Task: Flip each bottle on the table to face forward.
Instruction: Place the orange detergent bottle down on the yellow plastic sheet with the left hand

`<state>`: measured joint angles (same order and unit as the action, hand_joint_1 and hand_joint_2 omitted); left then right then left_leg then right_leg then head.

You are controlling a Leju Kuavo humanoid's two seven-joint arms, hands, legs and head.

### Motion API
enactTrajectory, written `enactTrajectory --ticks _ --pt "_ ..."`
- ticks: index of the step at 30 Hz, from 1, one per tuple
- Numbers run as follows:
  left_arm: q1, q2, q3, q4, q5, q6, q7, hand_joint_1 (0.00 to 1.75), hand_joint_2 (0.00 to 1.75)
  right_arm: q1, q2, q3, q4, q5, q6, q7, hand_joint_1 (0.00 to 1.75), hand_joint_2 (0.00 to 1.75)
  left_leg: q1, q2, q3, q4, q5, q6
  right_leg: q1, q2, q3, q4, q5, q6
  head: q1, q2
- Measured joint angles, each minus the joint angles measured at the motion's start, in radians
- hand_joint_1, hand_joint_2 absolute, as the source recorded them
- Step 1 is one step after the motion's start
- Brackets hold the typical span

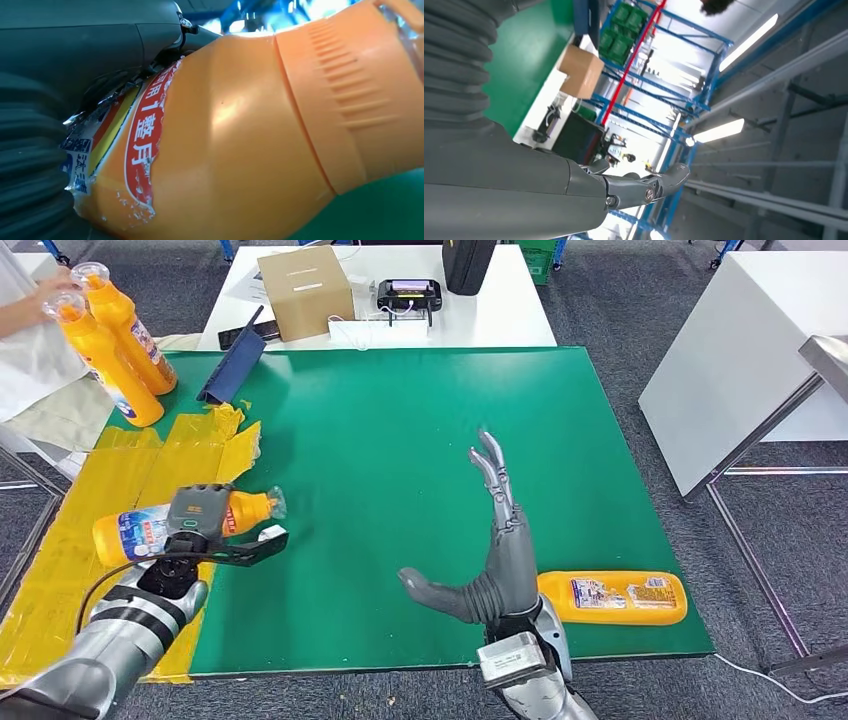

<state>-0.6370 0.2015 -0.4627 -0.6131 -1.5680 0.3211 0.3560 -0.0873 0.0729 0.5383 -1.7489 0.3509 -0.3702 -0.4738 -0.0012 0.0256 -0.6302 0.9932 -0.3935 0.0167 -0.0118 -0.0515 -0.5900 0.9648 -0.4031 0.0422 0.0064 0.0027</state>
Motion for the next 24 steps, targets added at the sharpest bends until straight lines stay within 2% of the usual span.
enactTrajectory --ticks 4,5,8,9,14,24 --pt "-0.055 0.029 -0.04 0.1 0.0 -0.042 0.033 1.75 1.75 -0.001 -0.004 -0.005 -0.004 -0.003 -0.013 -0.002 0.0 1.75 0.0 -0.001 0.0 0.0 0.0 0.0 0.0 0.0 0.001 0.0 0.0 0.0 0.0 0.0" --pt "-0.065 0.034 -0.048 0.119 0.0 -0.048 0.039 1.46 1.75 -0.001 -0.004 -0.006 -0.004 -0.004 -0.015 -0.003 0.0 1.75 0.0 -0.001 0.0 0.0 0.0 0.0 0.0 0.0 0.001 0.0 0.0 0.0 0.0 0.0" --pt "-0.088 0.043 -0.062 0.161 0.006 -0.058 0.048 0.15 1.75 -0.001 -0.007 -0.006 -0.004 -0.004 -0.017 -0.004 0.0 1.75 0.0 -0.001 0.0 0.0 0.0 0.0 0.0 0.0 0.001 0.0 0.0 0.0 0.0 0.0" --pt "-0.092 0.044 -0.063 0.173 0.011 -0.058 0.046 0.0 1.75 -0.001 -0.008 -0.006 -0.004 -0.003 -0.018 -0.004 0.0 1.75 0.0 -0.001 0.0 0.0 0.0 0.0 0.0 0.0 0.001 0.0 0.0 0.0 0.0 0.0" --pt "-0.096 0.046 -0.049 0.211 0.061 -0.025 -0.009 0.0 1.75 -0.001 -0.015 -0.006 -0.004 0.006 -0.025 0.005 0.0 1.75 0.0 -0.001 0.002 0.0 0.0 -0.001 0.0 0.0 0.002 0.0 0.0 0.0 0.0 0.0" --pt "-0.065 0.044 0.057 0.221 0.161 0.066 -0.121 0.0 1.75 -0.002 -0.049 -0.012 0.022 0.113 -0.019 0.115 0.0 1.75 0.0 -0.002 0.004 0.0 0.0 -0.001 0.0 -0.001 0.005 0.0 0.0 0.0 0.0 0.0"
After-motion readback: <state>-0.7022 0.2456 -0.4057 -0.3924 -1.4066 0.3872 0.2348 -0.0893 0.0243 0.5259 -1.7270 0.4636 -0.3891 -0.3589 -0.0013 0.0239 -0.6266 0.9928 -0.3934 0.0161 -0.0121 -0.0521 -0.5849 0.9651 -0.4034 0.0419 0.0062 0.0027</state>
